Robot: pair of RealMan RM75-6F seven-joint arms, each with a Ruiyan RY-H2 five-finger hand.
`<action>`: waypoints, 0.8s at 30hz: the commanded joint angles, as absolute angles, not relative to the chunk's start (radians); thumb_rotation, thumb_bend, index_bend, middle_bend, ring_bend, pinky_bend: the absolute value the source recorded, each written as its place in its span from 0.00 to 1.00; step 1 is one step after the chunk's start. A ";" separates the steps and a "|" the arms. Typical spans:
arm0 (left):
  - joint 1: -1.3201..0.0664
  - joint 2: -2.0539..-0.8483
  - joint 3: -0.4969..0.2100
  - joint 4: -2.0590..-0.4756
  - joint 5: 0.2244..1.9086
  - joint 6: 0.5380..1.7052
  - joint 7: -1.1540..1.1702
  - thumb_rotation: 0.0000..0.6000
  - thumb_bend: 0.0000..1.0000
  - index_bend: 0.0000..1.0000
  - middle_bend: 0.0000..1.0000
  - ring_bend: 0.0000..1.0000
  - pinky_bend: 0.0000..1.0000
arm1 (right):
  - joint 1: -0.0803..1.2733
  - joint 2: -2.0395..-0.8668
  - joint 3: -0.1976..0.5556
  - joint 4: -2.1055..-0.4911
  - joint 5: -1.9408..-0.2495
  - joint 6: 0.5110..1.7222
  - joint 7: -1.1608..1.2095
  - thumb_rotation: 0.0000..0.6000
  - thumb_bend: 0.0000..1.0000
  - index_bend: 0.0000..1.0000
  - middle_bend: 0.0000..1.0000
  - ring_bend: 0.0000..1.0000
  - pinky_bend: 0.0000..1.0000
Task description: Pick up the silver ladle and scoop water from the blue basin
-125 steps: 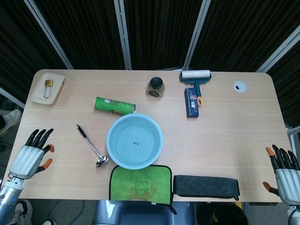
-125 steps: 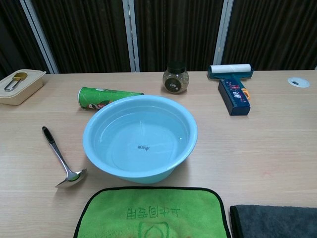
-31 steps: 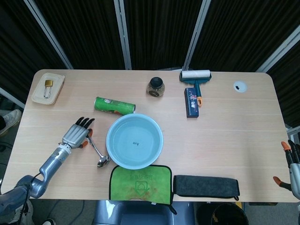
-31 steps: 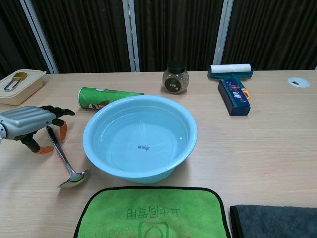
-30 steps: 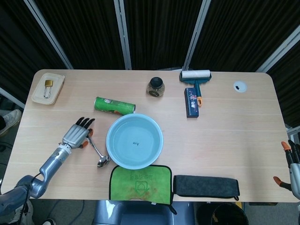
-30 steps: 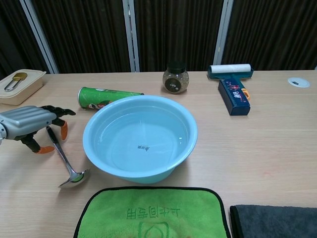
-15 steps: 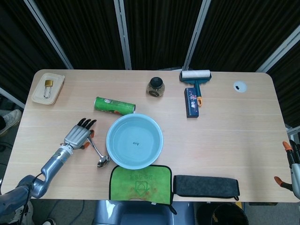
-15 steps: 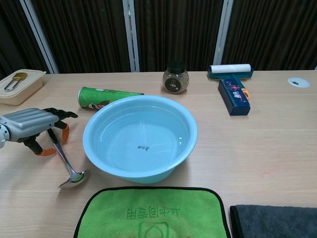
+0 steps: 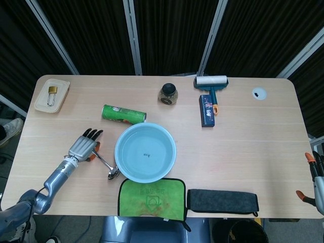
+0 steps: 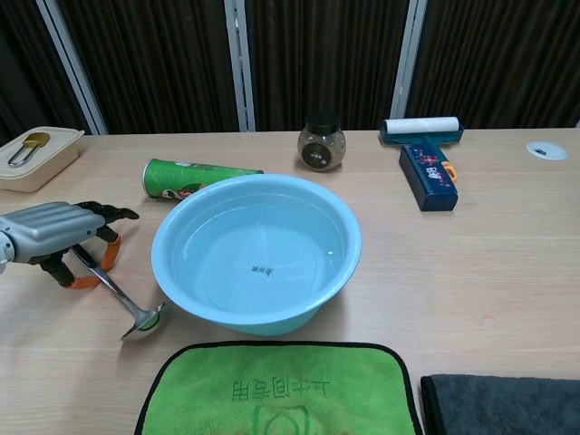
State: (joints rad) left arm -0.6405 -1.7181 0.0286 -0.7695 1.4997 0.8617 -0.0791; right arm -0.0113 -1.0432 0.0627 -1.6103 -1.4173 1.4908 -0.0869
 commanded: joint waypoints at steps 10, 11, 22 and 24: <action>-0.567 -1.606 0.099 -0.955 1.579 1.015 -0.046 1.00 0.43 0.64 0.00 0.00 0.00 | -0.011 -1.046 0.056 -1.613 -1.433 1.495 -0.092 1.00 0.00 0.00 0.00 0.00 0.00; -0.564 -1.597 0.104 -0.970 1.584 1.022 -0.045 1.00 0.42 0.65 0.00 0.00 0.00 | -0.011 -1.047 0.055 -1.613 -1.435 1.495 -0.093 1.00 0.00 0.00 0.00 0.00 0.00; -0.510 -1.414 0.186 -1.275 1.649 1.104 -0.054 1.00 0.42 0.65 0.00 0.00 0.00 | -0.013 -1.049 0.048 -1.618 -1.450 1.500 -0.100 1.00 0.00 0.00 0.00 0.00 0.00; -0.505 -1.369 0.200 -1.345 1.663 1.116 -0.054 1.00 0.42 0.65 0.00 0.00 0.00 | -0.014 -1.049 0.045 -1.620 -1.455 1.502 -0.100 1.00 0.00 0.00 0.00 0.00 0.00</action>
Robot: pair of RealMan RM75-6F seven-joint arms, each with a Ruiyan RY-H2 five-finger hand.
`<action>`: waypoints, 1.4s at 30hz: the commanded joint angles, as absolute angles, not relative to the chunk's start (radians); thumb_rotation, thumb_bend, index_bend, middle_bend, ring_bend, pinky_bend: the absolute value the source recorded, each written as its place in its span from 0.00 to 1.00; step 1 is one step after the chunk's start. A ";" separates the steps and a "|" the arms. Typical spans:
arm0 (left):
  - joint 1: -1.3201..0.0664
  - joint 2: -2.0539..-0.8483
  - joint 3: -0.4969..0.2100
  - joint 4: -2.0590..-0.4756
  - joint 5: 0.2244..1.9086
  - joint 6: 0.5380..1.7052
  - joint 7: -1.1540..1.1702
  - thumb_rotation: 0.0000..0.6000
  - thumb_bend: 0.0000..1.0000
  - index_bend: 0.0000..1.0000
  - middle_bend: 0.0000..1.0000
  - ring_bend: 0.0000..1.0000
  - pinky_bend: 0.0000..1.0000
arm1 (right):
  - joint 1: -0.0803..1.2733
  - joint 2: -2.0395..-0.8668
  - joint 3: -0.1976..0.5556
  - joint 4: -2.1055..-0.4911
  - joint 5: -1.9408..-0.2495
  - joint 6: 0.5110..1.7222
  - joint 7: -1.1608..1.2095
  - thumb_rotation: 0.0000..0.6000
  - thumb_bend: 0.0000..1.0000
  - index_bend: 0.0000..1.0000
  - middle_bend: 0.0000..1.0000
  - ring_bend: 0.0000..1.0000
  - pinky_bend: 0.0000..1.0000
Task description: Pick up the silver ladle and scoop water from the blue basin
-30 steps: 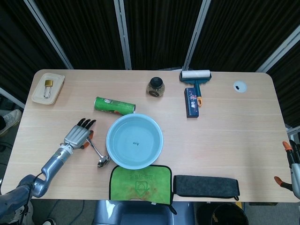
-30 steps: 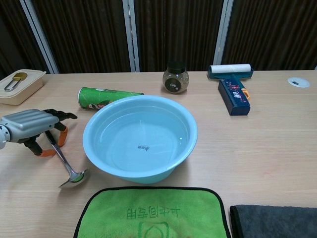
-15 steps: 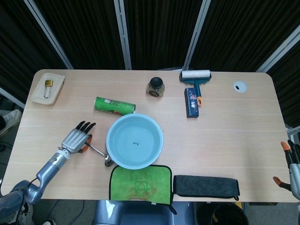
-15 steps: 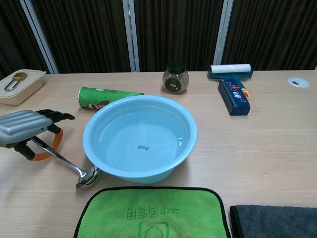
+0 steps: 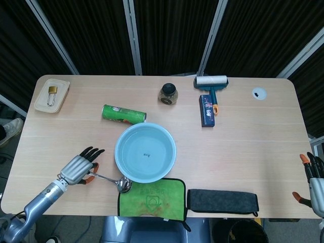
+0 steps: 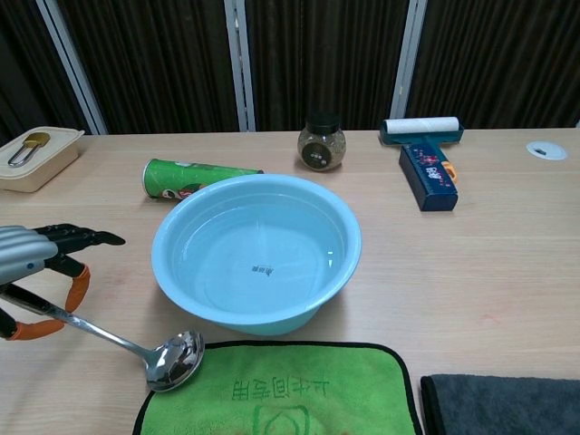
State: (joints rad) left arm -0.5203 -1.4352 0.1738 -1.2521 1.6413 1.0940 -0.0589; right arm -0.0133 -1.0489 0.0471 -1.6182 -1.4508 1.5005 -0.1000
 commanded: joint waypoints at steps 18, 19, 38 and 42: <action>-0.501 -1.213 0.195 -1.597 1.734 1.182 -0.037 1.00 0.41 0.67 0.00 0.00 0.00 | -0.023 -1.042 0.031 -1.629 -1.494 1.524 -0.086 1.00 0.00 0.00 0.00 0.00 0.00; -0.503 -1.210 0.192 -1.606 1.740 1.184 -0.032 1.00 0.41 0.67 0.00 0.00 0.00 | -0.024 -1.041 0.031 -1.629 -1.495 1.527 -0.083 1.00 0.00 0.00 0.00 0.00 0.00; -0.586 -1.165 0.077 -1.716 1.674 1.109 -0.105 1.00 0.41 0.67 0.00 0.00 0.00 | -0.028 -1.026 0.029 -1.624 -1.503 1.530 -0.043 1.00 0.00 0.00 0.00 0.00 0.00; -0.599 -1.160 0.047 -1.719 1.636 1.092 -0.113 1.00 0.43 0.67 0.00 0.00 0.00 | -0.027 -1.025 0.032 -1.622 -1.496 1.527 -0.039 1.00 0.00 0.00 0.00 0.00 0.00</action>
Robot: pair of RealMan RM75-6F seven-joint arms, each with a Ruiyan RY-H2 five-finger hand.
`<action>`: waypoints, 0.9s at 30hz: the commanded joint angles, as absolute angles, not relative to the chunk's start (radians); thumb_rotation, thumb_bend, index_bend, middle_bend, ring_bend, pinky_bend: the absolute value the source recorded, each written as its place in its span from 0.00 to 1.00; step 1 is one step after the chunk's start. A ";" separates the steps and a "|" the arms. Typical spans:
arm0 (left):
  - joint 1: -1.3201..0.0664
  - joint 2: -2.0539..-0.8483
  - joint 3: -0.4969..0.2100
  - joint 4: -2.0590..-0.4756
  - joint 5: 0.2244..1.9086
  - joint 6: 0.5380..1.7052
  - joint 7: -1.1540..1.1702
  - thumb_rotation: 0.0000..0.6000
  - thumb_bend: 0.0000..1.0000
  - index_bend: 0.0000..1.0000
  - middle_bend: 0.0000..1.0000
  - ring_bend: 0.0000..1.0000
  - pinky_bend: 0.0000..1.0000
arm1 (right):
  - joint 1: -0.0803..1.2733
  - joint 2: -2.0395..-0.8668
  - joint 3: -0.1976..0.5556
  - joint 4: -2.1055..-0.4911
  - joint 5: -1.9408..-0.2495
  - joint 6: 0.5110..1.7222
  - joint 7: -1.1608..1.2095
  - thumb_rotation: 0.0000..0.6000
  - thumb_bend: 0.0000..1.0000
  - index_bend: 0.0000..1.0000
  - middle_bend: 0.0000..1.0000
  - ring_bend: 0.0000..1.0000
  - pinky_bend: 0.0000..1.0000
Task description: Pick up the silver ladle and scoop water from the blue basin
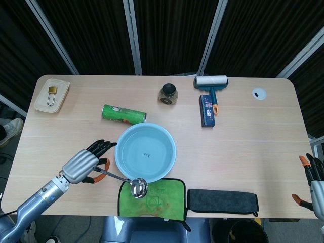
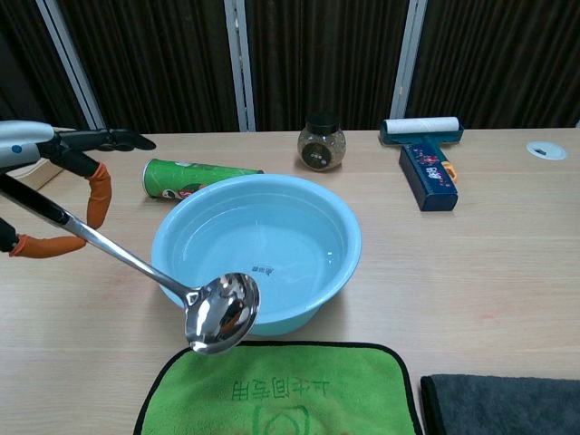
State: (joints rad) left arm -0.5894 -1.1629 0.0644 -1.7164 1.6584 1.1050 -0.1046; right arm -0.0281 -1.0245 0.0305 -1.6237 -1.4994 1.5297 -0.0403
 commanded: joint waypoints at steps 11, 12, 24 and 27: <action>-0.654 -1.220 -0.064 -1.626 1.442 0.992 -0.079 1.00 0.45 0.67 0.00 0.00 0.00 | -0.023 -1.025 0.034 -1.622 -1.495 1.523 -0.036 1.00 0.00 0.00 0.00 0.00 0.00; -0.659 -1.229 -0.072 -1.616 1.426 0.984 -0.072 1.00 0.45 0.67 0.00 0.00 0.00 | -0.023 -1.025 0.033 -1.621 -1.497 1.523 -0.035 1.00 0.00 0.00 0.00 0.00 0.00; -0.696 -1.330 -0.118 -1.526 1.311 0.952 0.087 1.00 0.45 0.67 0.00 0.00 0.00 | -0.025 -1.016 0.037 -1.615 -1.496 1.529 -0.012 1.00 0.00 0.00 0.00 0.00 0.00; -0.710 -1.363 -0.126 -1.493 1.283 0.934 0.118 1.00 0.46 0.68 0.00 0.00 0.00 | -0.030 -1.015 0.036 -1.616 -1.503 1.539 -0.010 1.00 0.00 0.00 0.00 0.00 0.00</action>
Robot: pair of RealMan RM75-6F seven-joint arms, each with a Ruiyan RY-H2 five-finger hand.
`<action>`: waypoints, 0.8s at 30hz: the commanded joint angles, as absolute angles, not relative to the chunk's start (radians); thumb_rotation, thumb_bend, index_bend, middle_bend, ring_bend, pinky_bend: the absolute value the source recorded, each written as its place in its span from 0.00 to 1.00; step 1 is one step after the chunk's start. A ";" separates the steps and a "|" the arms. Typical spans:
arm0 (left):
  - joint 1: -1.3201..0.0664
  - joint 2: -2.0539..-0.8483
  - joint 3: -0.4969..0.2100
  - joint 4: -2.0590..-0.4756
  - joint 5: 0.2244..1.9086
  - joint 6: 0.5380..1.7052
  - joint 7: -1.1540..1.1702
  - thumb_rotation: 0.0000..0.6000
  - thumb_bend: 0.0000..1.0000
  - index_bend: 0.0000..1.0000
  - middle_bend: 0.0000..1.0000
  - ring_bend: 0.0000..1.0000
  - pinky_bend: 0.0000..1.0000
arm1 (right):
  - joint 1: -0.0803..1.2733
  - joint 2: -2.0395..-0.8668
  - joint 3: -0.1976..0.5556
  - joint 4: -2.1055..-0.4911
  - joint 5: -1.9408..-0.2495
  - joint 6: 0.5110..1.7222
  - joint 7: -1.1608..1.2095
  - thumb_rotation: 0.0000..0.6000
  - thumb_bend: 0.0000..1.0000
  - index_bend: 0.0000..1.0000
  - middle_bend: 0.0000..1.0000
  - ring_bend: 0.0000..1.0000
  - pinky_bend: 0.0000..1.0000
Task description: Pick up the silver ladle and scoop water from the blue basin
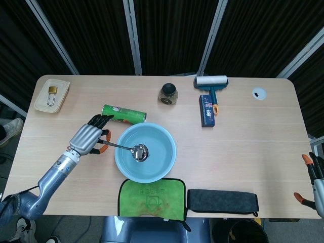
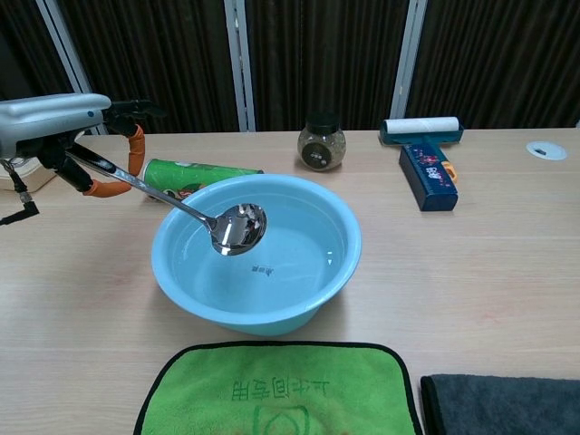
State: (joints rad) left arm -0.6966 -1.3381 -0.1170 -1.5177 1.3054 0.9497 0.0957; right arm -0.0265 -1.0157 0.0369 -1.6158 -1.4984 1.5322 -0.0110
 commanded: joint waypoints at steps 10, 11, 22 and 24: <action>-0.742 -1.436 -0.141 -1.420 1.230 0.907 0.192 1.00 0.46 0.67 0.00 0.00 0.00 | -0.032 -1.017 0.034 -1.615 -1.512 1.545 -0.010 1.00 0.00 0.00 0.00 0.00 0.00; -0.745 -1.440 -0.141 -1.418 1.228 0.905 0.196 1.00 0.46 0.67 0.00 0.00 0.00 | -0.031 -1.017 0.034 -1.614 -1.512 1.544 -0.009 1.00 0.00 0.00 0.00 0.00 0.00; -0.785 -1.510 -0.155 -1.377 1.200 0.888 0.266 1.00 0.46 0.67 0.00 0.00 0.00 | -0.036 -1.010 0.030 -1.616 -1.532 1.562 0.014 1.00 0.00 0.00 0.00 0.00 0.00; -0.792 -1.526 -0.158 -1.369 1.192 0.888 0.282 1.00 0.46 0.67 0.00 0.00 0.00 | -0.037 -1.008 0.028 -1.615 -1.538 1.563 0.018 1.00 0.00 0.00 0.00 0.00 0.00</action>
State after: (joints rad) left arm -0.7841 -1.5142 -0.1545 -1.3769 1.1994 0.8912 0.2706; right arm -0.0366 -1.0090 0.0286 -1.6153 -1.5371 1.5626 0.0175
